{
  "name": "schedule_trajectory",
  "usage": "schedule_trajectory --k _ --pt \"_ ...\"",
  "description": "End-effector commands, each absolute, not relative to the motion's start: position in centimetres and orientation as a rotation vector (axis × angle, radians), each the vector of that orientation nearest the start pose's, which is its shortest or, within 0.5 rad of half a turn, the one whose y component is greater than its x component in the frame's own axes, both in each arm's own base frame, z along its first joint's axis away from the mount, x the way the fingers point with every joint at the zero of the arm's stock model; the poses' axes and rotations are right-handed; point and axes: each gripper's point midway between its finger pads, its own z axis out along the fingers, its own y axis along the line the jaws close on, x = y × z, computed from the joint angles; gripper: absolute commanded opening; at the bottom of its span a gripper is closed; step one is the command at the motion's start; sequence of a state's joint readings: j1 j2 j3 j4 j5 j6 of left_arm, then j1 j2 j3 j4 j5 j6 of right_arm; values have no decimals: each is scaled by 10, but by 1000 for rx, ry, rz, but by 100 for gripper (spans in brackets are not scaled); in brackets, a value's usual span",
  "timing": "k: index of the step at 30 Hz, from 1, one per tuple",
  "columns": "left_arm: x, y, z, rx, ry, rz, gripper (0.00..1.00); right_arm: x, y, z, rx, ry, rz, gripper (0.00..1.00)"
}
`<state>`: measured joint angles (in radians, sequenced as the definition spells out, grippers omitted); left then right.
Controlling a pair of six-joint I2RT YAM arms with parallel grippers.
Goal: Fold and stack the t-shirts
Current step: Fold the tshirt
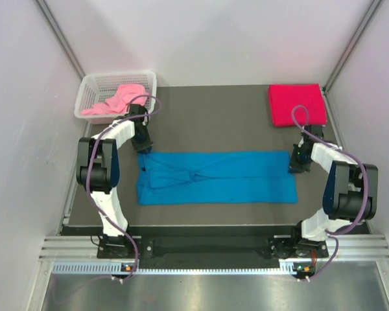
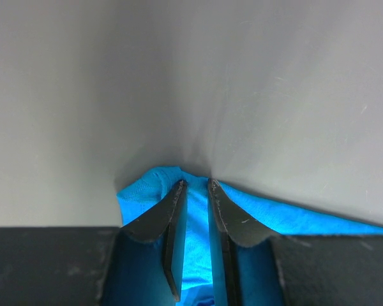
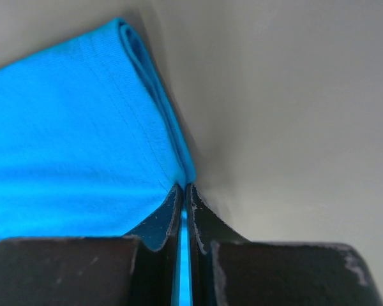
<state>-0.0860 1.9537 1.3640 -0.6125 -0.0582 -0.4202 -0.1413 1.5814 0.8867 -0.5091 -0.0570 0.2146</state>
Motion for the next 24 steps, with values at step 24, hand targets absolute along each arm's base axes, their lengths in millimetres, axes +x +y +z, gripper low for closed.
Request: schedule_trajectory --k 24 --pt "435 -64 74 -403 2661 -223 32 297 -44 62 541 2628 -89 23"
